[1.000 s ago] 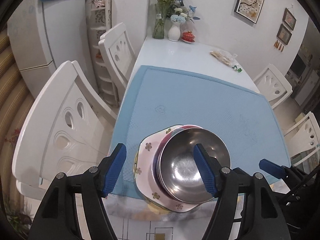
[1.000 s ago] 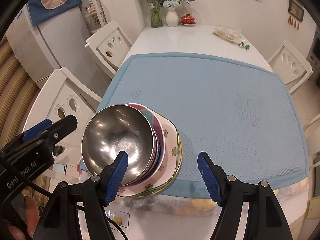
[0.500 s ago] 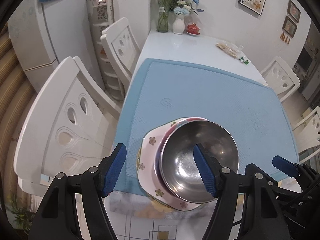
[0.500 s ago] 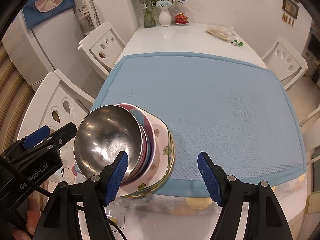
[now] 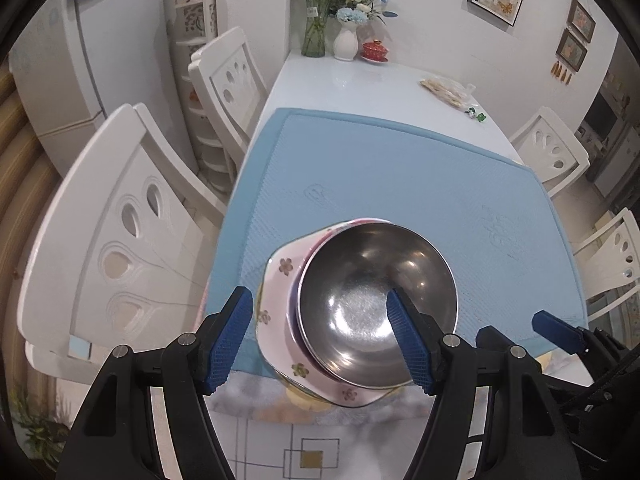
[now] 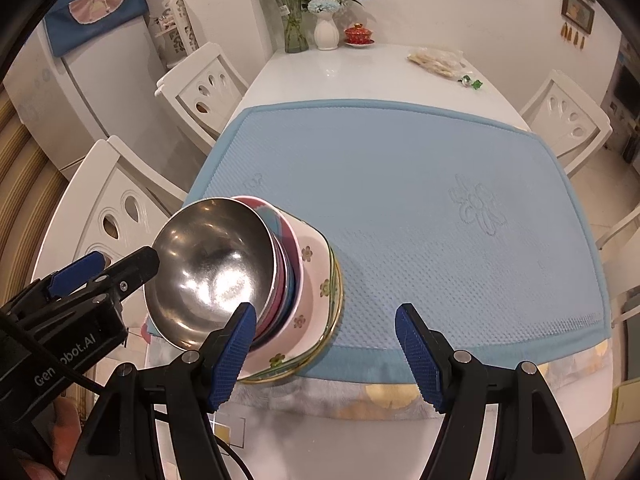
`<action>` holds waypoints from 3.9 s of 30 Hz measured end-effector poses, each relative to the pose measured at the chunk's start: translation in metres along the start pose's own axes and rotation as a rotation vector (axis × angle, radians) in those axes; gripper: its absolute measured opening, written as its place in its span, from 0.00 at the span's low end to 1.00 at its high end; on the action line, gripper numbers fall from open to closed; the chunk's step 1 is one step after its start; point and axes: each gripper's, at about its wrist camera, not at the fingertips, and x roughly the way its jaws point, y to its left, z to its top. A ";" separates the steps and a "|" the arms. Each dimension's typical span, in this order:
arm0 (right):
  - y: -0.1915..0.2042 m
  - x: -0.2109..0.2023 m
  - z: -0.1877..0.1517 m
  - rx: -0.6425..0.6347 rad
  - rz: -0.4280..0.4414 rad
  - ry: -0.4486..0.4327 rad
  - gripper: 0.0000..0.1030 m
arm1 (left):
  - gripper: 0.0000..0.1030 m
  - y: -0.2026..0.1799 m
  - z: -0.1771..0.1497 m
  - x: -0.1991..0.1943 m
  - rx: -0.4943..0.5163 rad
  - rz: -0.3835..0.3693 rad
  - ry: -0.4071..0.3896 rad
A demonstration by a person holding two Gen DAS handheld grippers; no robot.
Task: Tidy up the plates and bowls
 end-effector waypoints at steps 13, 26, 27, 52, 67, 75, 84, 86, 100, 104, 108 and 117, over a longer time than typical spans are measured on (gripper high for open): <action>-0.004 0.006 -0.007 0.029 0.003 0.031 0.68 | 0.66 -0.003 -0.006 0.002 0.002 -0.031 0.027; -0.003 0.005 -0.008 0.027 0.001 0.025 0.68 | 0.66 -0.006 -0.008 0.000 0.015 -0.020 0.023; -0.003 0.005 -0.008 0.026 0.000 0.025 0.68 | 0.66 -0.006 -0.008 0.000 0.015 -0.017 0.023; 0.002 0.000 -0.006 -0.004 -0.012 0.007 0.68 | 0.66 -0.005 -0.007 -0.005 0.026 0.015 -0.006; 0.005 0.001 -0.006 -0.001 -0.012 0.009 0.68 | 0.66 -0.004 -0.009 -0.005 0.025 0.014 -0.008; 0.005 0.001 -0.007 -0.001 -0.010 0.011 0.68 | 0.66 -0.002 -0.008 -0.004 0.024 0.012 -0.006; 0.004 0.002 -0.007 0.000 -0.006 0.013 0.68 | 0.66 -0.002 -0.008 -0.004 0.025 0.013 -0.005; 0.004 0.002 -0.007 0.000 -0.005 0.014 0.68 | 0.66 -0.002 -0.008 -0.004 0.026 0.014 -0.008; -0.002 0.002 -0.005 0.005 0.004 0.019 0.68 | 0.66 -0.008 -0.004 -0.004 0.033 0.029 -0.010; -0.005 0.002 -0.003 0.004 0.003 0.019 0.68 | 0.66 -0.013 -0.003 -0.004 0.032 0.032 -0.010; -0.008 0.003 -0.001 0.000 0.007 0.023 0.68 | 0.66 -0.017 -0.002 -0.003 0.028 0.042 -0.009; -0.023 0.000 0.003 -0.011 0.007 0.029 0.68 | 0.66 -0.042 0.002 -0.002 0.056 0.089 -0.043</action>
